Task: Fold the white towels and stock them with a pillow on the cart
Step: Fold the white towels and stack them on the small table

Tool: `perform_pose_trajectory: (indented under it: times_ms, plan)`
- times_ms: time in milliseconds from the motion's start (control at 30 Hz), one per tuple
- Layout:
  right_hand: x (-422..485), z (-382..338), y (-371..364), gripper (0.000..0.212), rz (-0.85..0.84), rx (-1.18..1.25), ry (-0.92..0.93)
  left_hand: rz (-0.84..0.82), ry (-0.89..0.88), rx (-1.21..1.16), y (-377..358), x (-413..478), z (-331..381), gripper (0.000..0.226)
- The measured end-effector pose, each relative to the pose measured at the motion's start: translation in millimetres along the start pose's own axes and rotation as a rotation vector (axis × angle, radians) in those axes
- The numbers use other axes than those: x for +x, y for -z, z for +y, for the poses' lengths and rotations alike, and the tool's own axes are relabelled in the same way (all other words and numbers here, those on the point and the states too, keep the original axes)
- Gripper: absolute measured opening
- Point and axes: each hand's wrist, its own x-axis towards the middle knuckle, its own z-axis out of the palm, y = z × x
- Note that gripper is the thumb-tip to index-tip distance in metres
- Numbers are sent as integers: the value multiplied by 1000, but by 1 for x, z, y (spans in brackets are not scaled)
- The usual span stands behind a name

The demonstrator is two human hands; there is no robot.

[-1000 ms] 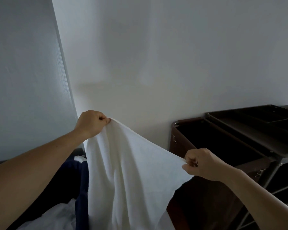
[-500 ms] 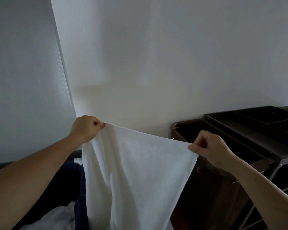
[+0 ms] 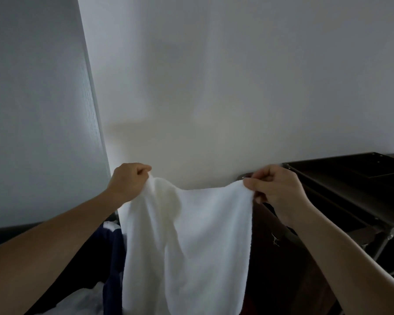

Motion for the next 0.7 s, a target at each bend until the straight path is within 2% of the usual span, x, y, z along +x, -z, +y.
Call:
perform_pose_trajectory:
  times_ms: [133,200,233,300,400,467,533,700]
  plan:
    - [4,-16,-45,22,32,-178,96,84,-175,-101,-2,-20,51,48]
    - [4,-22,-62,21,44,-265,126,54,-162,-152,-7,-30,68,68]
    - [4,-25,-69,20,47,-306,143,31,-144,-161,-12,-35,73,71]
    - [0,-29,-82,21,46,-373,195,-1,-121,-138,-24,-43,79,60]
    - [-8,-31,-97,23,24,-469,256,-10,-130,-101,-42,-53,84,24]
    - [-11,-29,-100,20,5,-497,241,-24,-135,-84,-49,-55,85,24]
    - [-15,-27,-102,8,-29,-472,182,-19,-124,-66,-52,-56,83,24]
    - [-25,-25,-104,42,-154,-520,115,-50,-165,27,-55,-61,83,24]
